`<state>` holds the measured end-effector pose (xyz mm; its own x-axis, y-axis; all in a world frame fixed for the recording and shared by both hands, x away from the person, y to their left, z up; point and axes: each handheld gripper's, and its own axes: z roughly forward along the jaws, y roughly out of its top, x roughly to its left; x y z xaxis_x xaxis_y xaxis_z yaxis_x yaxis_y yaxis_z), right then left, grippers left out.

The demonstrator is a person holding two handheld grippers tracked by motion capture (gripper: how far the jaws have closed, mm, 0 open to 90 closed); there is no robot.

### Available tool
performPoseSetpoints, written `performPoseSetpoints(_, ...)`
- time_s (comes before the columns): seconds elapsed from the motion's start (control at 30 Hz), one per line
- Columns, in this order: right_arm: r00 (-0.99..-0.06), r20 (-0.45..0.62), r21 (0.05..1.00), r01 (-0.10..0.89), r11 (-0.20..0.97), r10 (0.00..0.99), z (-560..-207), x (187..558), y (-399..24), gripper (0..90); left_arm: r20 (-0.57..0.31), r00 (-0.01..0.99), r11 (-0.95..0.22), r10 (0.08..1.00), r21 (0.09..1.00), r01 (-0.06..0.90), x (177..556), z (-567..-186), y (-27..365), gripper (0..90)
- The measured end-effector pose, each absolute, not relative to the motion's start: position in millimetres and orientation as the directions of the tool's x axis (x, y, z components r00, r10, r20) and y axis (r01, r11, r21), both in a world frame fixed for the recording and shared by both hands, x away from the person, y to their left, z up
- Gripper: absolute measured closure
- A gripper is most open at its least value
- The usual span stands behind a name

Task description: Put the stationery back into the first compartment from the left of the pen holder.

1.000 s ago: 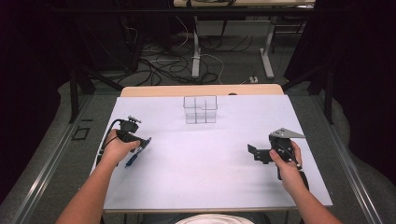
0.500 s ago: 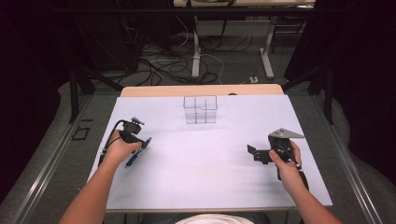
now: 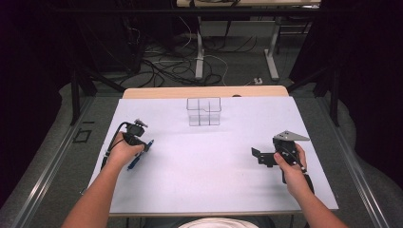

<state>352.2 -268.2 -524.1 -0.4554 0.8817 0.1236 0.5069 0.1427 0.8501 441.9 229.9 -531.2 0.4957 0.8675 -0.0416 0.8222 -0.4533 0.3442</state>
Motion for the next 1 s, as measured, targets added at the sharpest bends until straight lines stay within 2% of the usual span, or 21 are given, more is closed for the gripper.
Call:
performPoseSetpoints(0.37,-0.454,0.123,0.850,0.508,0.143,0.883,-524.4,352.4,-268.7,0.0,-0.027,0.513,-0.474,0.858,0.347,0.809,441.8,-531.1,228.1,79.4)
performPoseSetpoints(1.0,-0.453,0.126,0.850,0.507,0.139,0.883,-523.9,352.1,-268.9,0.0,-0.086,0.481,-0.431,0.873,0.328,0.841,440.7,-525.6,231.6,80.0)
